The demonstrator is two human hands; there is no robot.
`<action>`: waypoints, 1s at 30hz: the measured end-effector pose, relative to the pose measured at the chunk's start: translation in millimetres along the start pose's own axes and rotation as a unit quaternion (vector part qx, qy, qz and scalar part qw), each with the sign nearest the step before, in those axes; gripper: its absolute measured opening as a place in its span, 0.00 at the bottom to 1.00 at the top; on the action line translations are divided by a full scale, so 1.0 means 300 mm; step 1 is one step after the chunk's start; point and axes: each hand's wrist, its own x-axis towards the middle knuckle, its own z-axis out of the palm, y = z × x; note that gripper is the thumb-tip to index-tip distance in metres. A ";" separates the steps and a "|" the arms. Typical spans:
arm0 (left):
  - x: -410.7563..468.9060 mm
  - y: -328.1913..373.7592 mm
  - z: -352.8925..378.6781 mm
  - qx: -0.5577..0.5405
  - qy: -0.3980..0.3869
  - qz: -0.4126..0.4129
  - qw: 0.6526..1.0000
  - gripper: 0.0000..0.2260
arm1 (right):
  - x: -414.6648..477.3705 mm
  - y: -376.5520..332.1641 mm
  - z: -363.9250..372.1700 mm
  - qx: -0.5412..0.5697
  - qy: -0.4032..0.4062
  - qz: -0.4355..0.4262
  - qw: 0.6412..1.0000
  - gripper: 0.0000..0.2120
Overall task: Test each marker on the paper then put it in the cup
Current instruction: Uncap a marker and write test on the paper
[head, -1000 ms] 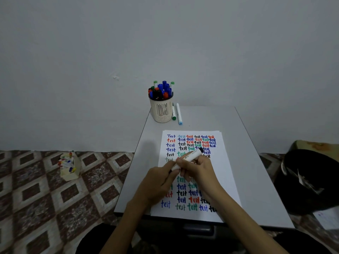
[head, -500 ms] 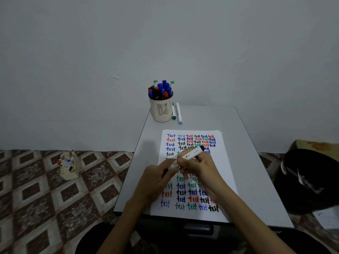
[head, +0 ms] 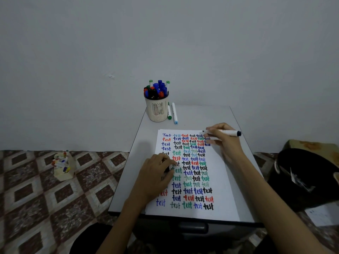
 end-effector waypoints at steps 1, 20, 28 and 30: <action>0.000 -0.001 0.001 0.000 0.001 0.000 1.000 0.13 | 0.007 0.007 -0.004 -0.035 -0.010 0.002 0.999 0.07; -0.002 -0.006 0.008 -0.009 0.000 -0.015 1.000 0.12 | 0.042 0.084 -0.009 -0.158 0.006 -0.022 0.987 0.16; -0.004 -0.008 0.010 -0.007 0.001 -0.013 1.000 0.12 | 0.046 0.101 -0.003 -0.208 0.003 -0.059 0.976 0.16; -0.003 -0.008 0.010 -0.007 0.000 -0.014 1.000 0.12 | 0.048 0.101 -0.009 -0.206 0.009 -0.070 0.976 0.16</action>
